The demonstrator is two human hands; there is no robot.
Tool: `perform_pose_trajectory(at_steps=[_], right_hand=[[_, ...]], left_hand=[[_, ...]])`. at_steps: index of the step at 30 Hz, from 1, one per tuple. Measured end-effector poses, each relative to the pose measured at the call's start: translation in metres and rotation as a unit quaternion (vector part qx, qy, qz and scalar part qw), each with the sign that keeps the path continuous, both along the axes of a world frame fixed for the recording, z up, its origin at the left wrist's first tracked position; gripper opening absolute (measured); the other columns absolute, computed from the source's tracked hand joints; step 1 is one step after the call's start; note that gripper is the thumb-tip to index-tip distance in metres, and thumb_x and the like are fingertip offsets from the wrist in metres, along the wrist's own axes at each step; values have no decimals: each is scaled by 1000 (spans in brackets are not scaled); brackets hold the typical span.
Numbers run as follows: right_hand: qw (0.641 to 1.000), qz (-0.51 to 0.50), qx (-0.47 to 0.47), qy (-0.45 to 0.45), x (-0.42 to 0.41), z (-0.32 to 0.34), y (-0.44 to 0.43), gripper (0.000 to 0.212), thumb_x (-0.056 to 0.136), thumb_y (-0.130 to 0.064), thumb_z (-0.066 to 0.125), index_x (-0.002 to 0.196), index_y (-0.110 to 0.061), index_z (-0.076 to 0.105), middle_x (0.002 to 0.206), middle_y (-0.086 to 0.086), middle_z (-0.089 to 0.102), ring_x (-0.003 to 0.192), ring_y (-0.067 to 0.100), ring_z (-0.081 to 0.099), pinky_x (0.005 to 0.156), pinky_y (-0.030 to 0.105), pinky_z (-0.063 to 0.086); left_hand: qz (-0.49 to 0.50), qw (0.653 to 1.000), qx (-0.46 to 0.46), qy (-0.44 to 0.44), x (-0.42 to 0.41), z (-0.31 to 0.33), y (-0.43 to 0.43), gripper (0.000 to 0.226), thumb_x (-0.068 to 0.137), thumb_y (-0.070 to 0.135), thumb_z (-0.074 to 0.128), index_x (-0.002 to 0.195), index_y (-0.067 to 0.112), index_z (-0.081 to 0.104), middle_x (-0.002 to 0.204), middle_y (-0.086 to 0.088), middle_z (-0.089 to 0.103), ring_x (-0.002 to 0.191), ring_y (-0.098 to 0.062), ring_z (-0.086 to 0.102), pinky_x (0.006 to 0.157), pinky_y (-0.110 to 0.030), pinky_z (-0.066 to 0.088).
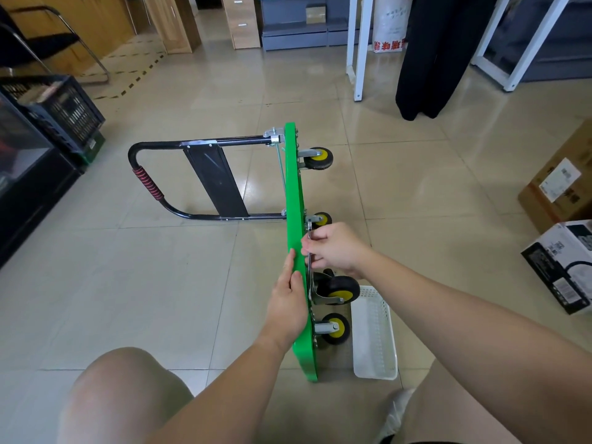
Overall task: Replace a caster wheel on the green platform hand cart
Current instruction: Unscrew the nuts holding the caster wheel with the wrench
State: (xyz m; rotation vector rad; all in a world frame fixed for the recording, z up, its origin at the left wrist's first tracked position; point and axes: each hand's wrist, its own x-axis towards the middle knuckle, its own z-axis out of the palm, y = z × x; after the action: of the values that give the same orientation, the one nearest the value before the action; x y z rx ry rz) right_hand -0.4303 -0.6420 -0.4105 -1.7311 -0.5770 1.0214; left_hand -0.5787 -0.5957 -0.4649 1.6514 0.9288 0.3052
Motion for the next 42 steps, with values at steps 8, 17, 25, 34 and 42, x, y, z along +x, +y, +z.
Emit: perform_pose_trajectory(at_steps=[8,17,25,34,42], right_hand=[[995,-54,72,-48,-39,0,-36,17,93,-16,68,84,-29,74,90,-2,77,93,18,73,88,41,60],[982,-87,131,-105,-102,-31,-87,61,88,16,58,82,-41,77,87,-16,75,84,5,70,82,22,53],[956,-203,183,-106,-94,-13,-93,34,87,8,68,83,-25,74,84,-13,75,82,1,68,83,20,55],[985,-133,98,-56,-29,18,-50,13,95,-7,65,93,-19,69,91,11,75,89,20,74,78,31,62],[997,-40,31,-64,-6,16,-14,11,98,-13,61,90,-13,68,90,6,72,79,17,72,72,28,61]], left_hand=[[-4,1000,3,2,0,-3,2,48,110,35,29,156,50,27,155,8,48,136,-15,50,118,-38,38],[6,1000,-27,-6,1,-6,3,50,109,33,32,156,51,29,97,5,66,75,-17,56,82,-40,49],[-13,1000,19,-3,-3,7,-4,49,112,29,29,160,40,26,116,15,61,83,13,53,80,-13,39],[-18,1000,7,0,-2,7,-6,49,112,33,24,159,47,23,152,9,45,115,-7,53,95,-21,41],[-8,1000,4,9,0,4,-3,49,109,38,26,155,54,25,151,11,49,124,-17,57,111,-42,45]])
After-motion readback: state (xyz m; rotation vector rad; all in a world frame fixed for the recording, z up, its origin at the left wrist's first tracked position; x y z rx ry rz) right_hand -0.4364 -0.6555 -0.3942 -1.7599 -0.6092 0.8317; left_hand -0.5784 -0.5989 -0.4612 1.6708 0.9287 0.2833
